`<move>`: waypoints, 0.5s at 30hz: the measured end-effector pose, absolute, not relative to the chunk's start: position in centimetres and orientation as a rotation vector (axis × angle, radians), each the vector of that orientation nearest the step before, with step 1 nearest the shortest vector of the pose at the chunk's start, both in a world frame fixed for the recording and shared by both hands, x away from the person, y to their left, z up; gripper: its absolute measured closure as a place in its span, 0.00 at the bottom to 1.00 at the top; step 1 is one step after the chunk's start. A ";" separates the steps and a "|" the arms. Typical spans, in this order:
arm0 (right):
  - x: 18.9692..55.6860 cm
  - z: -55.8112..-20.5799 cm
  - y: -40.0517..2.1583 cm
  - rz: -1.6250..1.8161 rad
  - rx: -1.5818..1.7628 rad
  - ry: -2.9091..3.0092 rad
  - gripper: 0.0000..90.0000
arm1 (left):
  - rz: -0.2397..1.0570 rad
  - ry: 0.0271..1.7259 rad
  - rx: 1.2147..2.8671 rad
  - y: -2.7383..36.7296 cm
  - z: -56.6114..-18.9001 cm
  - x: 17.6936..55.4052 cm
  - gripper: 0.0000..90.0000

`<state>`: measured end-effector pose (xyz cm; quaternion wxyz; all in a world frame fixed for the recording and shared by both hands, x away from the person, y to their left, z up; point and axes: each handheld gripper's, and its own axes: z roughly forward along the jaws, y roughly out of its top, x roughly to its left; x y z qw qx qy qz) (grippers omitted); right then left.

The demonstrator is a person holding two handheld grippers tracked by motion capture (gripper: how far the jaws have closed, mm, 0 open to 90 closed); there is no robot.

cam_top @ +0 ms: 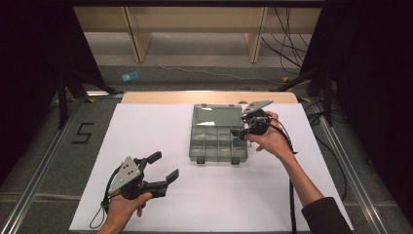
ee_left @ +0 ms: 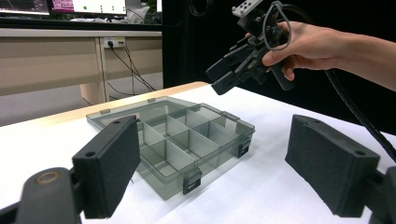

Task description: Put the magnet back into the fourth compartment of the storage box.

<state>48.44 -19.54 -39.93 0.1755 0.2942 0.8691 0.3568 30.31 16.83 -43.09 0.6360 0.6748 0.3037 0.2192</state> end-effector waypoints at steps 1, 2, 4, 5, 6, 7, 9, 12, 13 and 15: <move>48.2 -40.1 -19.4 1.043 0.828 2.433 0.35 | 0.501 0.694 1.542 16.8 -43.1 30.3 0.19; 48.2 -40.1 -19.4 1.043 0.828 2.433 0.35 | 0.501 0.693 1.542 16.8 -43.1 30.3 0.19; 47.8 -39.9 -19.3 1.070 0.834 2.429 0.34 | 0.503 0.693 1.542 16.8 -43.1 30.3 0.19; 47.7 -39.7 -19.3 1.074 0.837 2.441 0.34 | 0.503 0.693 1.542 16.8 -43.1 30.3 0.19; 47.6 -39.7 -19.2 1.090 0.832 2.420 0.34 | 0.504 0.693 1.542 16.8 -43.1 30.3 0.19; 47.6 -39.7 -19.2 1.090 0.832 2.420 0.34 | 0.504 0.693 1.542 16.8 -43.1 30.3 0.19; 47.2 -39.3 -19.1 1.100 0.815 2.445 0.34 | 0.503 0.692 1.544 16.8 -43.1 30.3 0.19; 46.7 -39.0 -19.0 1.132 0.799 2.433 0.34 | 0.504 0.691 1.548 16.8 -43.1 30.3 0.19; 46.4 -38.9 -18.9 1.141 0.796 2.429 0.34 | 0.503 0.691 1.547 16.8 -43.1 30.3 0.19; 46.1 -38.7 -18.9 1.149 0.794 2.432 0.33 | 0.502 0.693 1.544 16.8 -43.1 30.3 0.19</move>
